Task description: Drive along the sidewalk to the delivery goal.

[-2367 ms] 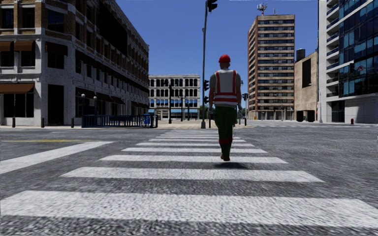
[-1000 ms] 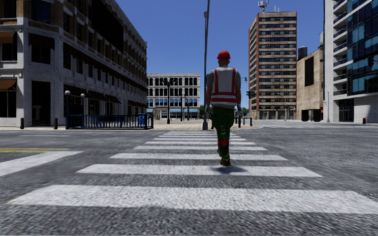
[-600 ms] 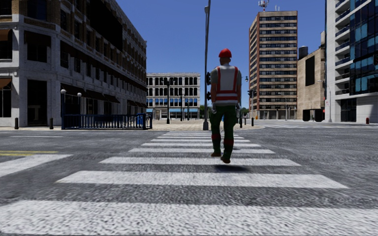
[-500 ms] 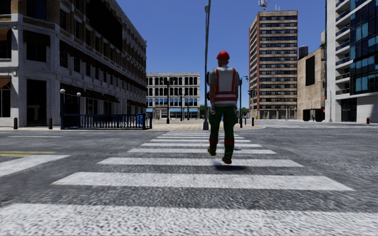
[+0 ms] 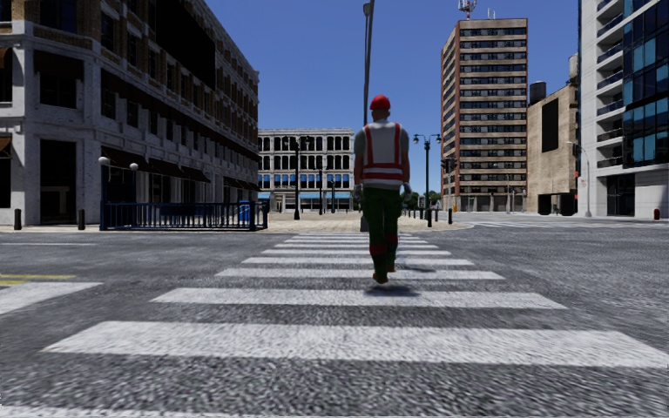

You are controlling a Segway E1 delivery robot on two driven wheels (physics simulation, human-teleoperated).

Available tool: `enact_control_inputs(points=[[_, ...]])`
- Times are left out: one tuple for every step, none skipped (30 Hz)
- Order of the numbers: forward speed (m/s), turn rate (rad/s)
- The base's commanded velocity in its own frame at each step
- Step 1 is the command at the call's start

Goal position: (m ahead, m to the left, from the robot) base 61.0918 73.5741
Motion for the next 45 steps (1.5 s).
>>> enact_control_inputs(points=[[0.73,0.0],[0.73,0.0],[0.73,0.0],[0.73,0.0],[0.73,0.0],[0.73,0.0],[0.73,0.0],[0.73,0.0],[0.73,0.0],[0.73,0.0],[0.73,0.0],[0.73,0.0],[0.73,0.0],[0.73,0.0],[0.73,0.0],[0.73,0.0],[0.74,0.0],[0.74,0.0],[0.74,0.0],[0.75,0.0],[0.75,0.0],[0.75,0.0],[0.77,0.0],[0.77,0.0],[0.78,0.0],[0.78,0.0],[0.79,0.0],[0.8,0.0],[0.81,0.0],[0.82,0.0],[0.84,0.0],[0.84,0.0],[0.84,0.0],[0.85,0.0],[0.85,0.0],[0.86,0.0],[0.86,0.0],[0.86,0.0],[0.88,0.0],[0.89,0.0],[0.9,0.0],[0.91,0.0],[0.92,0.0],[0.92,0.0],[0.92,0.0]])
